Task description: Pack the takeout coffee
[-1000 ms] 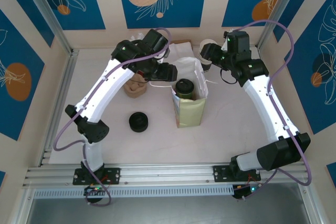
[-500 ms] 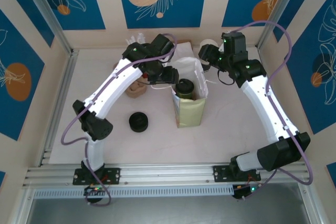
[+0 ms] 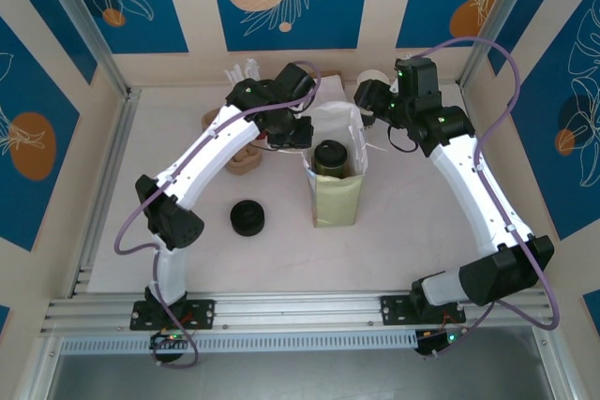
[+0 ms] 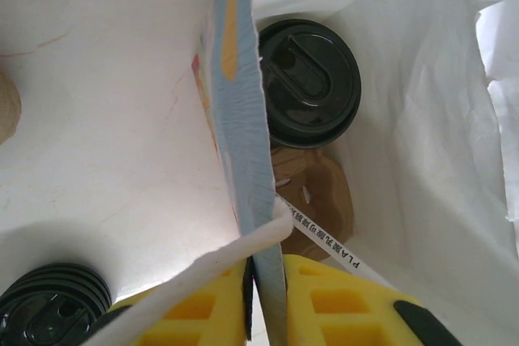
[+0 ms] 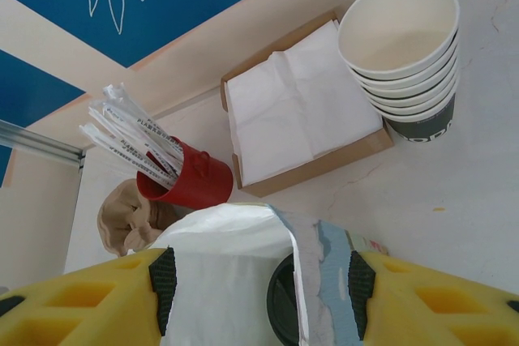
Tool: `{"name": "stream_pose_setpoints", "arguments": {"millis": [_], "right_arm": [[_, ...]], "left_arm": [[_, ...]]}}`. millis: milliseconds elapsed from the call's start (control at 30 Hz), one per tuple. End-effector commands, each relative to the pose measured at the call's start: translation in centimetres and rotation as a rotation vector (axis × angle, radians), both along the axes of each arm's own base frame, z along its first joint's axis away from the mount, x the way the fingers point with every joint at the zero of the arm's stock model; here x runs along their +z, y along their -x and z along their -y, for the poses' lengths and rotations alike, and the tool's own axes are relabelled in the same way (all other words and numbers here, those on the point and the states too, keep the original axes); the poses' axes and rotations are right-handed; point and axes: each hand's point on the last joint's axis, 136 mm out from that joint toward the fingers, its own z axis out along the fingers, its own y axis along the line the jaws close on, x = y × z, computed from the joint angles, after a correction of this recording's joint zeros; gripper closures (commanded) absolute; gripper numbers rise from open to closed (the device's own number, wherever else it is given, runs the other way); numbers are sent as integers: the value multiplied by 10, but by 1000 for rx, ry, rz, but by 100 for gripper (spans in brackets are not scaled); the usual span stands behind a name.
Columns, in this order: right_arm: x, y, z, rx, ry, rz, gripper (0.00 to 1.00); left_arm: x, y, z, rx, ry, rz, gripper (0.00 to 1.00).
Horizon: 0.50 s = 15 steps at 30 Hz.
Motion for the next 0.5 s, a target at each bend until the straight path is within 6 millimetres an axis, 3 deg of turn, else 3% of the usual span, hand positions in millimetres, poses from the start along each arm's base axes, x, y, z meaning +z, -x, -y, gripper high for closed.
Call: {"name": "stream_pose_setpoints", "arguments": {"millis": [0, 467], "right_arm": [[8, -4, -1, -4, 15, 28, 39], [3, -19, -9, 13, -3, 13, 39]], "left_arm": [[13, -2, -16, 26, -15, 36, 87], [16, 0, -77, 133, -52, 17, 92]]}}
